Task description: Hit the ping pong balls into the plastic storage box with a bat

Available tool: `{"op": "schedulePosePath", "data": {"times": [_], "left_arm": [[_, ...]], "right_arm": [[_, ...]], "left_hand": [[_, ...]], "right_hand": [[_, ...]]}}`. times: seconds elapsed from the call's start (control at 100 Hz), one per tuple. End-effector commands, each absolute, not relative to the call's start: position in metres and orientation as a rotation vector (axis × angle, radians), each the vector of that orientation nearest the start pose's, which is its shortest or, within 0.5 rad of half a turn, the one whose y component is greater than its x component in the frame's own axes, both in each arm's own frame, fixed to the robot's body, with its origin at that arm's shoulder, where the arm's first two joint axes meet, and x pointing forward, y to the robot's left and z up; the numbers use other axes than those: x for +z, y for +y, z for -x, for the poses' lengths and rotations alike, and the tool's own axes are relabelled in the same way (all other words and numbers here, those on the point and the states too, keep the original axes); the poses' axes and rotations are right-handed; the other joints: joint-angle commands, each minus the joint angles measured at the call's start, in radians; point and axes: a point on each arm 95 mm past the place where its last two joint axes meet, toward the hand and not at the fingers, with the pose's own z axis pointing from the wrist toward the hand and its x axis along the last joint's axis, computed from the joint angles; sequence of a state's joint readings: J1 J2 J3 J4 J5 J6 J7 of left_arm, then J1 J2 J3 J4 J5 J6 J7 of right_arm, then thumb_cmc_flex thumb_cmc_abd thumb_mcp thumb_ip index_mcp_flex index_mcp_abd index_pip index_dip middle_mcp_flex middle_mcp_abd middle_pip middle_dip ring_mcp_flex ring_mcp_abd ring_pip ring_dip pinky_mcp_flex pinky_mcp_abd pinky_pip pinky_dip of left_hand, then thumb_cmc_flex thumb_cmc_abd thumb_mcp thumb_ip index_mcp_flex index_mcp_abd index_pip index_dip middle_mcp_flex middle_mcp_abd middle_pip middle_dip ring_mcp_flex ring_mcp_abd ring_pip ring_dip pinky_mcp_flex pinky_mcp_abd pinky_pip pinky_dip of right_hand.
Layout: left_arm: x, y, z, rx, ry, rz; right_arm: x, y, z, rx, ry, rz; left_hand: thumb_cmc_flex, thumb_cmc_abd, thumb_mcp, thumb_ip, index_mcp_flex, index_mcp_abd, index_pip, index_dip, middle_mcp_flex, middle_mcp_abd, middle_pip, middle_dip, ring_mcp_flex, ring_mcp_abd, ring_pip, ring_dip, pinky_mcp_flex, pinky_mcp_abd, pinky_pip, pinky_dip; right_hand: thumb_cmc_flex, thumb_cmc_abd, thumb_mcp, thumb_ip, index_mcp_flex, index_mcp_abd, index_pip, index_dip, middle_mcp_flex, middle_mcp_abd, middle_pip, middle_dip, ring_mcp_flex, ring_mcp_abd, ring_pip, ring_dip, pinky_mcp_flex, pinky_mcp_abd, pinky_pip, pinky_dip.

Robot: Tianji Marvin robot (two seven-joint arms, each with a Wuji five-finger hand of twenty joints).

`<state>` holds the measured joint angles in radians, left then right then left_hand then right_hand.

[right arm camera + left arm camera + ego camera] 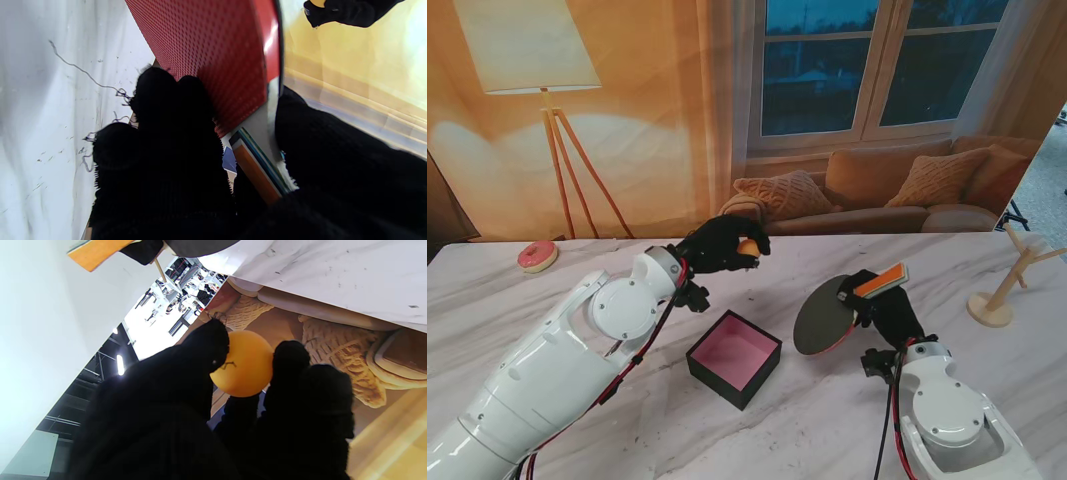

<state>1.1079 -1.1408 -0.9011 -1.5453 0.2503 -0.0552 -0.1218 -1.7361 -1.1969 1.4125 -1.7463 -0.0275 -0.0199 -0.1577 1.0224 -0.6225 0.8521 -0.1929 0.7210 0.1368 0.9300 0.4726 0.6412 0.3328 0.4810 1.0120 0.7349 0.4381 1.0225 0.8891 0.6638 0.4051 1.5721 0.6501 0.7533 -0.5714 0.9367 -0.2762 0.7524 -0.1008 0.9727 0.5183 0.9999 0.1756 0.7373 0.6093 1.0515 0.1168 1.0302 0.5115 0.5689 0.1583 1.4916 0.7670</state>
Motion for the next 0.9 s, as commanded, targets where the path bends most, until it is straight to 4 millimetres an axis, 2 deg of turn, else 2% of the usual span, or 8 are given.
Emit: {"op": "schedulePosePath", "data": {"times": [0.0, 0.44, 0.89], "left_arm": [[-0.208, -0.131, -0.468, -2.215, 1.508, 1.473], [-0.191, -0.156, -0.463, -2.313, 1.527, 1.454], [-0.184, -0.169, -0.449, -2.360, 1.552, 1.403]], "right_arm": [[-0.306, -0.040, -0.373, -2.354, -0.539, 2.330], [-0.323, -0.051, -0.370, -2.286, -0.590, 2.390], [-0.322, -0.047, -0.364, -2.287, -0.577, 2.340]], "left_hand": [[0.112, 0.069, 0.026, 0.017, 0.029, 0.019, 0.038, 0.026, 0.103, -0.044, 0.094, 0.067, 0.023, 0.032, 0.036, 0.013, -0.007, -0.096, 0.044, 0.014], [0.114, 0.075, 0.014, 0.018, 0.026, 0.021, 0.029, 0.028, 0.099, -0.042, 0.084, 0.069, 0.019, 0.030, 0.035, 0.015, -0.010, -0.097, 0.043, 0.014], [0.110, 0.089, -0.011, 0.021, 0.017, 0.021, 0.014, 0.027, 0.089, -0.043, 0.059, 0.060, -0.008, 0.032, 0.009, 0.003, -0.032, -0.100, 0.017, 0.007]], "right_hand": [[0.102, 0.115, 0.063, 0.043, 0.046, 0.026, 0.039, -0.001, -0.007, -0.048, 0.037, -0.003, 0.004, -0.060, 0.021, 0.013, -0.010, -0.046, 0.009, 0.014], [0.104, 0.115, 0.060, 0.044, 0.044, 0.021, 0.049, 0.007, -0.007, -0.051, 0.047, -0.001, 0.005, -0.062, 0.027, 0.012, -0.010, -0.048, 0.016, 0.012], [0.102, 0.116, 0.058, 0.043, 0.042, 0.020, 0.051, 0.007, -0.008, -0.051, 0.049, -0.003, 0.004, -0.063, 0.028, 0.009, -0.011, -0.047, 0.018, 0.009]]}}
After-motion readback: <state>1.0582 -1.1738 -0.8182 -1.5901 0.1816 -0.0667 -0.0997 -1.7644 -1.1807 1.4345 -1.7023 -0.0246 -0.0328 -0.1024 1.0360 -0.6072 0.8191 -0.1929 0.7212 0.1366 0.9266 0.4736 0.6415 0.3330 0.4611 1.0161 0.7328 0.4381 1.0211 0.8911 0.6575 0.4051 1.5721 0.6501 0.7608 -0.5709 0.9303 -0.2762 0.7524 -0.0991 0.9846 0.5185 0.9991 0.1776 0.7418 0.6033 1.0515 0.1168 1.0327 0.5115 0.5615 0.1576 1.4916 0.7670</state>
